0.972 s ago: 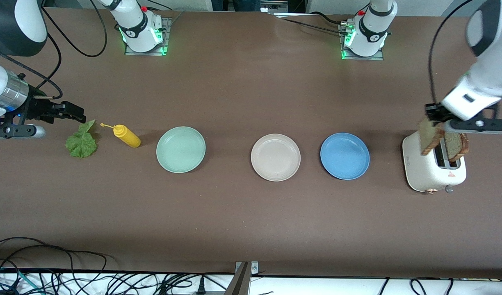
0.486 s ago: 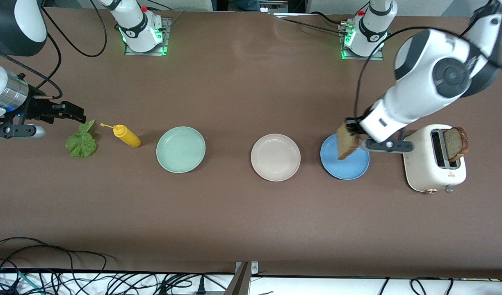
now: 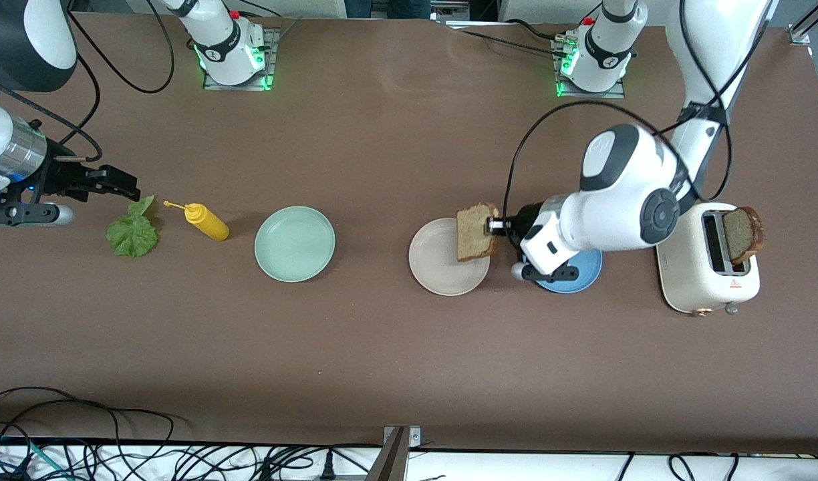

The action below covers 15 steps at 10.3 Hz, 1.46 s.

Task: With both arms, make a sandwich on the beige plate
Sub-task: 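Carry the bread slice onto the beige plate and open the left gripper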

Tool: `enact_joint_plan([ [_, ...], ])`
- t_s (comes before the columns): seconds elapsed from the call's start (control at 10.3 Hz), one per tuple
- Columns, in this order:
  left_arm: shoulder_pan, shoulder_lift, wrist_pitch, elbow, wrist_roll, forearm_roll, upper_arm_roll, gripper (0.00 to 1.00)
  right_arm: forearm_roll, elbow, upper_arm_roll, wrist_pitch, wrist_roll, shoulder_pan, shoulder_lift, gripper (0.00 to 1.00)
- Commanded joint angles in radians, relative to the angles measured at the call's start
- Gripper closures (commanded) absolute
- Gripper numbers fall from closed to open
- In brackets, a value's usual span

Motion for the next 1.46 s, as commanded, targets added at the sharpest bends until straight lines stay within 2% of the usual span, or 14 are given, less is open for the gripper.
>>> enact_joint_plan([
  [0.0, -0.02, 0.13, 0.063, 0.054, 0.117, -0.1, 0.001, 1.0, 0.014, 0.008, 0.004, -0.015, -0.003, -0.007, -0.003, 0.0],
  [0.29, -0.081, 0.189, 0.156, 0.041, 0.15, -0.122, 0.003, 1.0, 0.014, 0.008, 0.004, -0.013, 0.0, -0.007, -0.003, 0.0],
  [0.58, -0.072, 0.234, 0.216, 0.024, 0.225, -0.125, 0.001, 1.0, 0.014, 0.008, 0.004, -0.013, 0.0, -0.007, -0.003, 0.0],
  [0.68, -0.069, 0.234, 0.216, 0.021, 0.225, -0.125, 0.001, 0.78, 0.014, 0.008, 0.004, -0.013, 0.0, -0.007, -0.003, 0.0],
  [0.78, -0.068, 0.234, 0.216, 0.019, 0.219, -0.127, 0.001, 0.02, 0.014, 0.008, 0.004, -0.013, 0.0, -0.007, -0.003, 0.0],
  [0.97, -0.045, 0.211, 0.2, 0.004, 0.211, -0.116, 0.003, 0.0, 0.014, 0.008, 0.004, -0.013, 0.0, -0.007, -0.003, 0.0],
  [1.07, -0.029, 0.168, 0.159, -0.008, 0.211, -0.104, 0.007, 0.0, 0.015, 0.008, 0.004, -0.013, -0.001, -0.007, -0.003, 0.0],
  [1.36, 0.044, 0.039, 0.043, -0.011, 0.21, 0.078, 0.009, 0.0, 0.014, 0.009, 0.002, -0.013, 0.005, -0.01, -0.004, 0.0],
])
